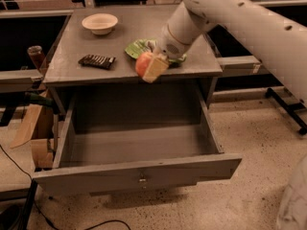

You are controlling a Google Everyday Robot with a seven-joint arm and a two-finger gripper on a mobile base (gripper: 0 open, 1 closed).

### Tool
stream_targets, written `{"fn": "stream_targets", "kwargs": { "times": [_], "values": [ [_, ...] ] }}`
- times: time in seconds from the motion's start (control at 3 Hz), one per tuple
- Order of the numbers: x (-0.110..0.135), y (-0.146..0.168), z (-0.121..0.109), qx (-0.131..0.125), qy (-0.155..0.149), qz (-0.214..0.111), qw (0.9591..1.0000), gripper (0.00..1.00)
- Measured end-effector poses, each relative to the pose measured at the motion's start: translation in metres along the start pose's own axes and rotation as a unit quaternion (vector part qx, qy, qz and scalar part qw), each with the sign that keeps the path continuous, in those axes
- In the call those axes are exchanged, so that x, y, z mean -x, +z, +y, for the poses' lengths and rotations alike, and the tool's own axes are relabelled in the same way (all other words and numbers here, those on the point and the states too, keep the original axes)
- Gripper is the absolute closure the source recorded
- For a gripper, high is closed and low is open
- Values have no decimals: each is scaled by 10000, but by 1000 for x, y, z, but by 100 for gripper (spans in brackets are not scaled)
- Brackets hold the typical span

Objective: Place apple into top drawer

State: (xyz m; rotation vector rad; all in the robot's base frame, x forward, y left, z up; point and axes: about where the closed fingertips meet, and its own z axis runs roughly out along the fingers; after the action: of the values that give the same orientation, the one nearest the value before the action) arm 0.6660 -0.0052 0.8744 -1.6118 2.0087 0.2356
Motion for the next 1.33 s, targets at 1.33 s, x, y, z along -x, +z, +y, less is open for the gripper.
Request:
{"fn": "stream_targets", "kwargs": {
  "times": [1.33],
  "values": [
    [-130, 79, 54, 1839, 1125, 195, 9763, 100]
  ]
}}
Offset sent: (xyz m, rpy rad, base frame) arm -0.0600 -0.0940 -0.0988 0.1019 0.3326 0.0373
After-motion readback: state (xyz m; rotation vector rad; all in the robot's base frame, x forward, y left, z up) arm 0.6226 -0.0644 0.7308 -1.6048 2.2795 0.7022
